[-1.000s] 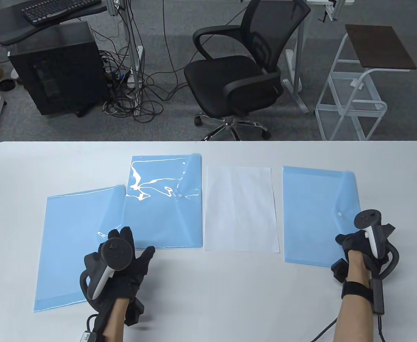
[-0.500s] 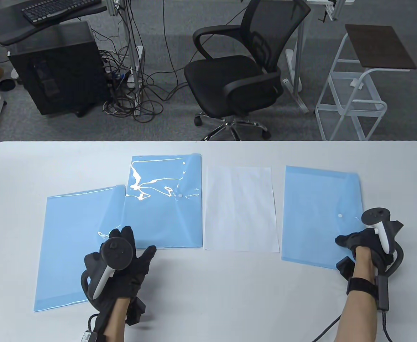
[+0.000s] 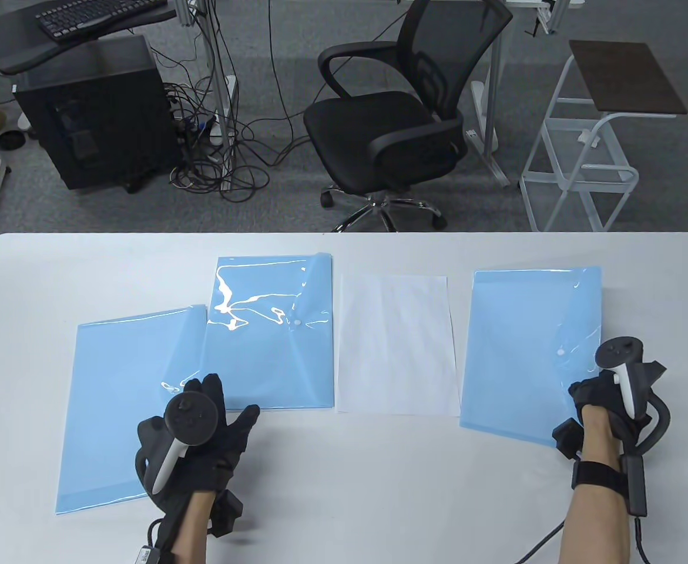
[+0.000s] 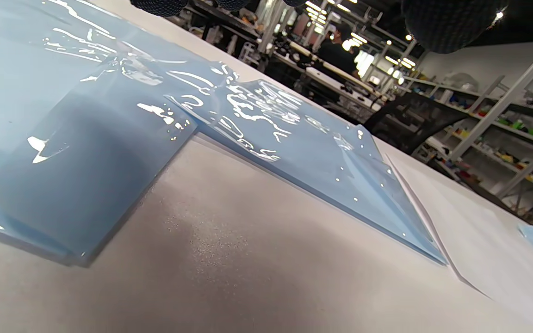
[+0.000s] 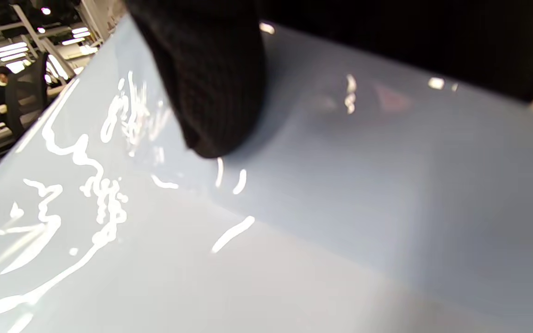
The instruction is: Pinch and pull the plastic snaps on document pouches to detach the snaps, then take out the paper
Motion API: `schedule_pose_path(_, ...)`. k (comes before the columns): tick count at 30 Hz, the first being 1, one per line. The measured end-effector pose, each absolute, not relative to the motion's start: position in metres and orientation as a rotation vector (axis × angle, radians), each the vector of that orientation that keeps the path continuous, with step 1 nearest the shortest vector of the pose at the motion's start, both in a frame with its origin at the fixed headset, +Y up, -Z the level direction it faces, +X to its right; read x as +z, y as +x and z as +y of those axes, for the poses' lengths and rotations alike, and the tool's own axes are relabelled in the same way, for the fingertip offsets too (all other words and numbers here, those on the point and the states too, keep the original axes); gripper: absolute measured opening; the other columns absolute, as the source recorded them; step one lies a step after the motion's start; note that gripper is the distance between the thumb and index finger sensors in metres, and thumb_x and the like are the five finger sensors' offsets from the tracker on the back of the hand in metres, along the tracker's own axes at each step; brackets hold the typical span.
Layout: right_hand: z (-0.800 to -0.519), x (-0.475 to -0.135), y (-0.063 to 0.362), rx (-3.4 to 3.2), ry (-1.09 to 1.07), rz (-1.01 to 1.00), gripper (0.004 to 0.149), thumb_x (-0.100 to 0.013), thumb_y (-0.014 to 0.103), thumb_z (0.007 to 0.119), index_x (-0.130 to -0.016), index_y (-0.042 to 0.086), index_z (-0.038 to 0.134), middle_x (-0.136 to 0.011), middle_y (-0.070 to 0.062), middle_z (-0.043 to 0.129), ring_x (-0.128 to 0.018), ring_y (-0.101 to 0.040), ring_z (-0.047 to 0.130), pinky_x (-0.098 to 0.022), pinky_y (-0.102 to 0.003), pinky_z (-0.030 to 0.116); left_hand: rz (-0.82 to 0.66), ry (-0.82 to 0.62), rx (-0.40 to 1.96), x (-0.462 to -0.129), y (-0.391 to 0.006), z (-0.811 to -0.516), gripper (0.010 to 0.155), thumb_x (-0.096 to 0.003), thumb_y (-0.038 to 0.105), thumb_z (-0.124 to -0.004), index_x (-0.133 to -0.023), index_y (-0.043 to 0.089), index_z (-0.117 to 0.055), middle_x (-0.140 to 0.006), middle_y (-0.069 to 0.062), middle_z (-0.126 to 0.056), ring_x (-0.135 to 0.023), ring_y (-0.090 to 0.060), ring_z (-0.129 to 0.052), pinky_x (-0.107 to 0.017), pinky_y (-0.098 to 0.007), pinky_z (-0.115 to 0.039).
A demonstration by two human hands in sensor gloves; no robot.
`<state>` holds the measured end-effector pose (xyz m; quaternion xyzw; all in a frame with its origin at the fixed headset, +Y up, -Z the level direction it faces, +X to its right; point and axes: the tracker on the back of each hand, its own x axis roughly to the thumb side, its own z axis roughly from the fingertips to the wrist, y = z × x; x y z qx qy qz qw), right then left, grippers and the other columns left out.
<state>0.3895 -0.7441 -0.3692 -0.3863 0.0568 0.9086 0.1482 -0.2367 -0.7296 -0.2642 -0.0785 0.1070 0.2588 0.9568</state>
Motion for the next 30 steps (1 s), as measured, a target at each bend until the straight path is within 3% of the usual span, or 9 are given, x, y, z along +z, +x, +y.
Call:
schedule_pose_path(7, -0.691, -0.356, 0.354, 2.776, -1.012, -0.114, 0.035, -0.046, 0.023, 0.094, -0.079, 0.019, 0.084, -0.065, -0.016, 0.106, -0.042, -0.031, 0.112, -0.029, -0.052, 0.094, 0.205, -0.149, 0.55, -0.26, -0.235, -0.727, 0.089, -0.0565, 0.068, -0.065, -0.12, 0.017, -0.028, -0.124, -0.023, -0.033, -0.107, -0.065, -0.044, -0.067, -0.078, -0.048)
schedule_pose_path(18, -0.6, -0.305, 0.303, 2.759, -0.746, -0.659, 0.038, -0.052, 0.018, 0.082, -0.089, 0.017, 0.078, -0.069, -0.014, 0.101, -0.036, -0.025, 0.107, -0.025, -0.05, 0.092, 0.199, -0.132, 0.577, -0.254, -0.237, -0.724, 0.089, -0.0565, 0.068, -0.065, -0.12, 0.018, -0.028, -0.124, -0.023, -0.033, -0.107, -0.064, -0.044, -0.067, -0.077, -0.048)
schedule_pose_path(25, -0.573, -0.264, 0.273, 2.591, -0.514, -0.823, 0.039, -0.053, 0.018, 0.077, -0.092, 0.014, 0.074, -0.069, -0.014, 0.099, -0.033, -0.021, 0.106, -0.024, -0.047, 0.092, 0.197, -0.129, 0.588, -0.252, -0.238, -0.725, 0.089, -0.0565, 0.068, -0.065, -0.12, 0.017, -0.027, -0.124, -0.023, -0.032, -0.107, -0.064, -0.043, -0.067, -0.078, -0.048)
schedule_pose_path(30, -0.574, -0.243, 0.253, 2.416, -0.344, -0.809, 0.039, -0.054, 0.018, 0.075, -0.093, 0.015, 0.072, -0.07, -0.013, 0.098, -0.034, -0.019, 0.105, -0.026, -0.047, 0.092, 0.195, -0.13, 0.591, -0.251, -0.238, -0.724, 0.089, -0.0567, 0.068, -0.065, -0.12, 0.017, -0.027, -0.124, -0.024, -0.032, -0.107, -0.065, -0.043, -0.067, -0.078, -0.048)
